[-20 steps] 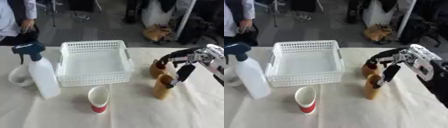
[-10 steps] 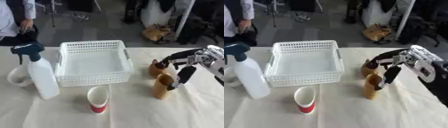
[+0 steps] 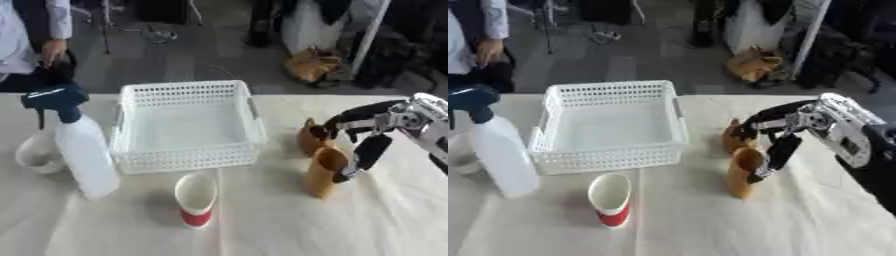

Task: Pick up objects on the table and place them in the box.

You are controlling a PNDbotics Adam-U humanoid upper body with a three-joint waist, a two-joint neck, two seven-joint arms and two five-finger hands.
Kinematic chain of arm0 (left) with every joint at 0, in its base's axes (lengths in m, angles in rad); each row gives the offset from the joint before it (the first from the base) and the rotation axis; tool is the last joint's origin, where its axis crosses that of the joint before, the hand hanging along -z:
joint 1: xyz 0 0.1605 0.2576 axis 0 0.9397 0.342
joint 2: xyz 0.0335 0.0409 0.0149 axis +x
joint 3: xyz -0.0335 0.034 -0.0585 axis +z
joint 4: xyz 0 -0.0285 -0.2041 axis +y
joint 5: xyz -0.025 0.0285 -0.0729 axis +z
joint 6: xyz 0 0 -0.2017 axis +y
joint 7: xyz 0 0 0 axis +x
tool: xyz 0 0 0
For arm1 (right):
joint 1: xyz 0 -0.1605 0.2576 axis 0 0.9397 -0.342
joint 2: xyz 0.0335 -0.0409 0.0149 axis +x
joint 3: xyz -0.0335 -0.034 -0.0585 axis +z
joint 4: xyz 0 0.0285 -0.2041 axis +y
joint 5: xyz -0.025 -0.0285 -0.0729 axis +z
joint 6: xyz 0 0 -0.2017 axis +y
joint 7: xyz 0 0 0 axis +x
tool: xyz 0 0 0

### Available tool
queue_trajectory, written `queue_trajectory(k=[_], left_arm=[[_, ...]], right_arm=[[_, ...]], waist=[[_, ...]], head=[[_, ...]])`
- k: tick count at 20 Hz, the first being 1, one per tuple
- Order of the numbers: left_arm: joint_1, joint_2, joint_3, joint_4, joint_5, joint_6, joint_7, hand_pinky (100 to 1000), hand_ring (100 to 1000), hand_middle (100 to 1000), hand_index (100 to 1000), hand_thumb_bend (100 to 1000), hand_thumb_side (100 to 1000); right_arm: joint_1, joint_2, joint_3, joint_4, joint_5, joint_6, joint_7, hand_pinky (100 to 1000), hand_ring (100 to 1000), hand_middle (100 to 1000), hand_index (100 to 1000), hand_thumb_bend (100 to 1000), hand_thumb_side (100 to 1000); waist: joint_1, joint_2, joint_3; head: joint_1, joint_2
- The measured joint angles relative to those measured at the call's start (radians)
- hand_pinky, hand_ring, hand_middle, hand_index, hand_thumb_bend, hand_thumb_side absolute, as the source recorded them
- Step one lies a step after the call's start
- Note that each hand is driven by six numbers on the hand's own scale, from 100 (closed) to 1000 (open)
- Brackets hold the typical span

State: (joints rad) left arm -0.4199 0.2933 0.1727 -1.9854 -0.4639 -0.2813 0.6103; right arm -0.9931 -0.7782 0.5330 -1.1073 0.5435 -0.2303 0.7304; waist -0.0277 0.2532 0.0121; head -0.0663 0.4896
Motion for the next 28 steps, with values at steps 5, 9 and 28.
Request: queue_trajectory(k=[5,9,28], left_arm=[[0.000,0.000,0.000,0.000,0.002,-0.001,-0.001,999,928,810,822,100,1000],[0.000,0.000,0.000,0.000,0.003,-0.001,-0.002,998,927,810,823,100,1000],[0.000,-0.006,0.000,0.000,0.004,-0.003,-0.004,998,926,809,823,100,1000]], right_arm=[[0.006,0.000,0.006,0.006,-0.008,-0.001,0.009,628,868,869,1000,576,515],[0.008,0.001,0.006,0.014,-0.009,-0.001,0.014,626,868,871,1000,573,512],[0.008,0.052,0.007,0.089,-0.006,-0.012,0.025,614,866,875,1000,558,513]], waist=[[0.000,0.000,0.002],[0.000,0.000,0.004],[0.003,0.001,0.014]], head=[[0.000,0.000],[0.000,0.000],[-0.007,0.000]])
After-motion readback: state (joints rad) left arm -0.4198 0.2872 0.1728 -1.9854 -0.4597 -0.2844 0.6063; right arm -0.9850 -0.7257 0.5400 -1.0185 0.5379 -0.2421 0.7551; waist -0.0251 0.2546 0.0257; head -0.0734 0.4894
